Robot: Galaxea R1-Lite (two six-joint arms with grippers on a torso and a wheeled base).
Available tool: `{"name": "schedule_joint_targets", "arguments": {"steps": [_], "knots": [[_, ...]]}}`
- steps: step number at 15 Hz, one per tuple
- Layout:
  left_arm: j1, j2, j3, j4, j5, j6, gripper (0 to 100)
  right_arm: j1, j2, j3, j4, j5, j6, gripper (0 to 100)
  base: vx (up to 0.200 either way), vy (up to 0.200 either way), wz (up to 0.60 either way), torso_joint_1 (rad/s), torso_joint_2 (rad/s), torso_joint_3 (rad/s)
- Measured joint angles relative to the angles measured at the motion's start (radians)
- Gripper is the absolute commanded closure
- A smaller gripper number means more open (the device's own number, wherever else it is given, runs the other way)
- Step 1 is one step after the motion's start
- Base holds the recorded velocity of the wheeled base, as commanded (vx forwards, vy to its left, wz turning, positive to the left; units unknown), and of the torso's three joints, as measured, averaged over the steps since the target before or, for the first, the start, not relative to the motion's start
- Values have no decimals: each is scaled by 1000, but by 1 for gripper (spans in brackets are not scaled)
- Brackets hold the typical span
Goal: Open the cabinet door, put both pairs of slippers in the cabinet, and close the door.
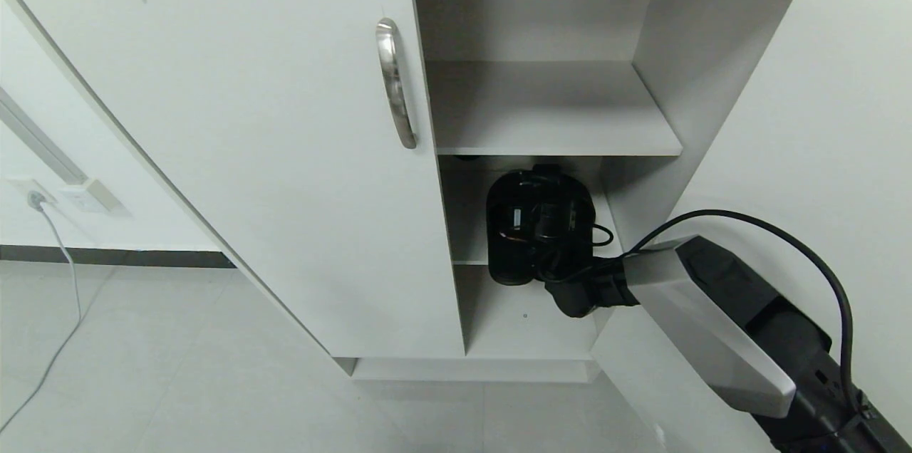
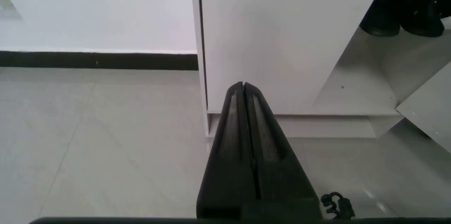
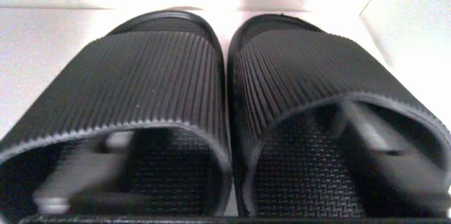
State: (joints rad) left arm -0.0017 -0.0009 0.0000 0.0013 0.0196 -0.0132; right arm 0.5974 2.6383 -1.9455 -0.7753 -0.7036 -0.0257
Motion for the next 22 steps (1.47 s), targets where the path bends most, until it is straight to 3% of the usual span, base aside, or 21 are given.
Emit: {"name": "schedule_joint_targets", "arguments": {"steps": [6,17,22], "knots": [[0,0,0,0,0,0,100,18,-68,178,-109,-1,0,0,0,0,0,0,0,0],[0,0,0,0,-3,6,100,147,-424,917,-470,-3,-4,0,0,0,0,0,0,0],[0,0,0,0,-5,6,100,181,-489,1017,-486,-2,-6,0,-40,0,0,0,0,0]]}}
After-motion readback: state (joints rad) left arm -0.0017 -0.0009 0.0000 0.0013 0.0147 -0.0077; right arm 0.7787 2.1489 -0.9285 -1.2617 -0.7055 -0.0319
